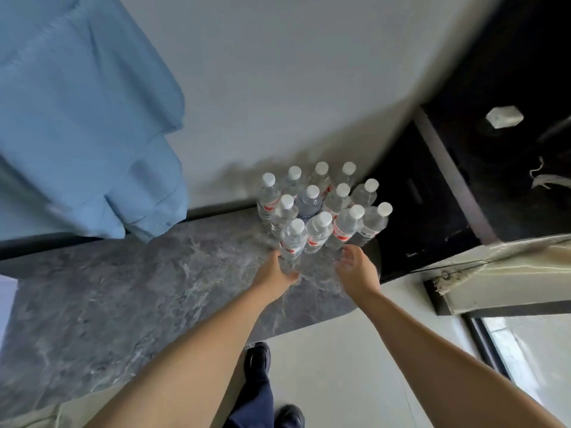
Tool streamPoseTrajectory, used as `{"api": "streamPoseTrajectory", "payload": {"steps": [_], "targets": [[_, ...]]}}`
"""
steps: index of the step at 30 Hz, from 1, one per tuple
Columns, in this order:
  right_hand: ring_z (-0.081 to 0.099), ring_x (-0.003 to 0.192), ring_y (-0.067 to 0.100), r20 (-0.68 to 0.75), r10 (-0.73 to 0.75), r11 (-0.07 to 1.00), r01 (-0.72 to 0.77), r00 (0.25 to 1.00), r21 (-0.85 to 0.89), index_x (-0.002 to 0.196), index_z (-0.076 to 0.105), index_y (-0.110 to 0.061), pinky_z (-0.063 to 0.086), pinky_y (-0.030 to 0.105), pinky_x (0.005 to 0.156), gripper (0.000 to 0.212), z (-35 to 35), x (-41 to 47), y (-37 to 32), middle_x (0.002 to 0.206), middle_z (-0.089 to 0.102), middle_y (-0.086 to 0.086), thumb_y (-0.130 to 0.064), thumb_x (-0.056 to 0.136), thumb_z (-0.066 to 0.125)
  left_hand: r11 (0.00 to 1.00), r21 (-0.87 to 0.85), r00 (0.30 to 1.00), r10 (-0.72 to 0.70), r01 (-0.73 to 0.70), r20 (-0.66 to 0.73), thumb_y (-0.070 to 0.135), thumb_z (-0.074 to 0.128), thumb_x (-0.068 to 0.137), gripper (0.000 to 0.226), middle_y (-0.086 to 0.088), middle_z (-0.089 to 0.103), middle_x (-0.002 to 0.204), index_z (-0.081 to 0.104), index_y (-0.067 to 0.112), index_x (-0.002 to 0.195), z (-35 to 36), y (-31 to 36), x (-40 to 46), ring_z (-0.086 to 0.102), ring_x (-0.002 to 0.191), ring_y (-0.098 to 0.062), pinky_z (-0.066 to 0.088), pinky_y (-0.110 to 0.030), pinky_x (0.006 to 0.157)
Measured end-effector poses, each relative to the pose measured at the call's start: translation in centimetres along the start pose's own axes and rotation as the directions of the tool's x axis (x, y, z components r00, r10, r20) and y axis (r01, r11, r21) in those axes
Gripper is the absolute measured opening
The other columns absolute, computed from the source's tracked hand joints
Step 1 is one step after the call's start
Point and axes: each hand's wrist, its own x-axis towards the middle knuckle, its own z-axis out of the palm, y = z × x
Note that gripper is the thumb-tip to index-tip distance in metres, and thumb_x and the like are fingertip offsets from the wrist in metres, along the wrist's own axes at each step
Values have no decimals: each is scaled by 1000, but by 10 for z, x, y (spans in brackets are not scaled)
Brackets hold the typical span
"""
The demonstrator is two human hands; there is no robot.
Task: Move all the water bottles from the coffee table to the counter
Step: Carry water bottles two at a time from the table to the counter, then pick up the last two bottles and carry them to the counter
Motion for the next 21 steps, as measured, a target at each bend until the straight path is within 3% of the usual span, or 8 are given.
{"api": "streamPoseTrajectory", "payload": {"steps": [3,5,8,13,21], "targets": [[56,119,27,154,-78,966,113,985,-232,130,56,-12,44,32,99,43,-26,-36,-19,133,58,9,-12,88,57,997,77,1000,16,-16,6,34,64,90,65,-13,52,136,32,17,144,-14,7,-49,56,119,-28,44,-35,97],[53,124,28,301,-78,887,204,950,-415,132,56,-11,42,31,101,43,-38,-56,-29,137,54,10,-13,90,53,987,156,999,41,-41,2,36,62,91,63,-13,55,126,32,18,143,-20,11,-75,58,111,-27,46,-37,94],[56,121,31,390,-74,764,304,918,-570,131,56,-11,47,36,101,41,-47,-82,-38,135,56,13,-15,91,49,953,286,995,95,-97,22,31,61,91,62,-13,53,134,33,15,144,-26,13,-116,58,114,-29,47,-37,93],[54,125,26,458,-151,608,447,876,-656,134,53,-14,45,36,103,42,-45,-119,-55,137,55,8,-19,93,53,910,392,991,127,-134,43,30,59,92,60,-11,50,141,37,13,145,-42,8,-174,53,124,-27,44,-35,98],[58,119,26,558,-301,439,632,773,-639,131,54,-15,50,40,100,39,11,-189,-106,133,57,9,-21,93,55,940,340,988,26,28,-153,31,56,95,54,-12,53,133,39,11,142,-102,-66,-265,56,117,-28,44,-35,97]]}}
